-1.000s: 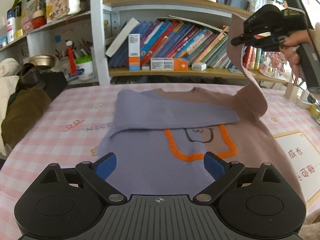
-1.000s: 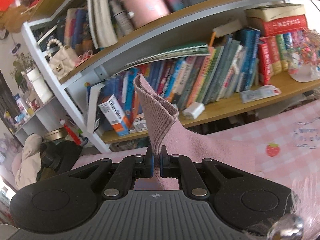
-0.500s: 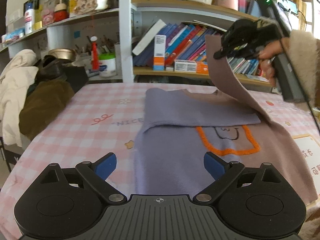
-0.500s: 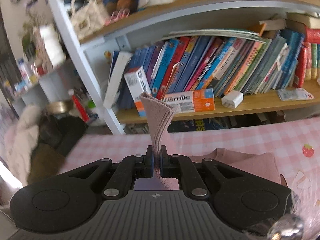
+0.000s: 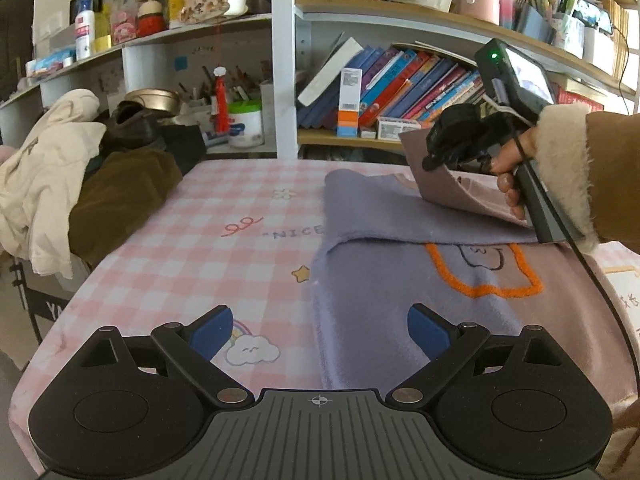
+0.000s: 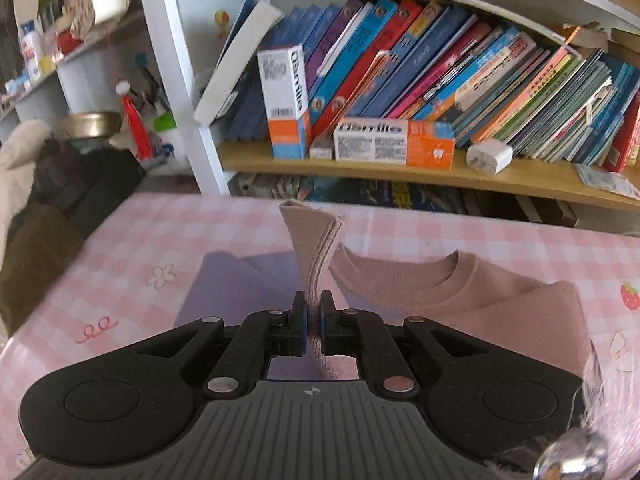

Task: Fold clothes
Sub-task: 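Lift the pink sleeve with the right gripper and fold it over the lavender sleeve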

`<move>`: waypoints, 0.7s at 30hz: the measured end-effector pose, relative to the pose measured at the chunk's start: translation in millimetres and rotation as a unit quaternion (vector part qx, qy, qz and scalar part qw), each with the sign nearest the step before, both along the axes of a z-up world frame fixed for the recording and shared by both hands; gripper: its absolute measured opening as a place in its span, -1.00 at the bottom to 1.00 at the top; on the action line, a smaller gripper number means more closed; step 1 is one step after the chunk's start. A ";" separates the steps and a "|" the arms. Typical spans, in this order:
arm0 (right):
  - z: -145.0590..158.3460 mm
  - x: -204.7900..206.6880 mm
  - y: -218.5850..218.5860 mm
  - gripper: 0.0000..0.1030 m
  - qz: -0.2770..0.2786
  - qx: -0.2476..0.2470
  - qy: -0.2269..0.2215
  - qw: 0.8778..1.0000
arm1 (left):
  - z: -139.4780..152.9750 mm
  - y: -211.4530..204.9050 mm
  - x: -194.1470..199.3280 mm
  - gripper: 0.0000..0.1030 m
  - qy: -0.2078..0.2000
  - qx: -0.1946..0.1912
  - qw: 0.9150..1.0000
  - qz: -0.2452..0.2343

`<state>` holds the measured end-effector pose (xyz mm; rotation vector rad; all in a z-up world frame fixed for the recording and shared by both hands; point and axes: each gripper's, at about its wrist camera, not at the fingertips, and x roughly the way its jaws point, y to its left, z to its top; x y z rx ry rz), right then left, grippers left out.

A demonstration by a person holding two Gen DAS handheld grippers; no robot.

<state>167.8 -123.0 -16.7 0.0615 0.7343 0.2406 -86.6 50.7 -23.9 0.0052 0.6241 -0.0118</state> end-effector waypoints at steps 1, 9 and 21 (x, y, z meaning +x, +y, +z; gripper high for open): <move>-2.5 0.5 2.5 -0.84 0.003 -0.001 0.004 1.000 | -0.2 0.9 -0.6 0.87 0.000 0.000 1.000 0.000; 0.6 -12.1 4.0 0.19 0.025 0.033 0.013 0.999 | 1.1 3.0 0.7 0.87 -0.002 0.000 1.000 0.000; 8.2 -68.9 -52.3 0.34 -0.002 0.032 0.021 0.999 | -9.0 0.1 23.1 0.87 0.031 0.009 0.999 0.043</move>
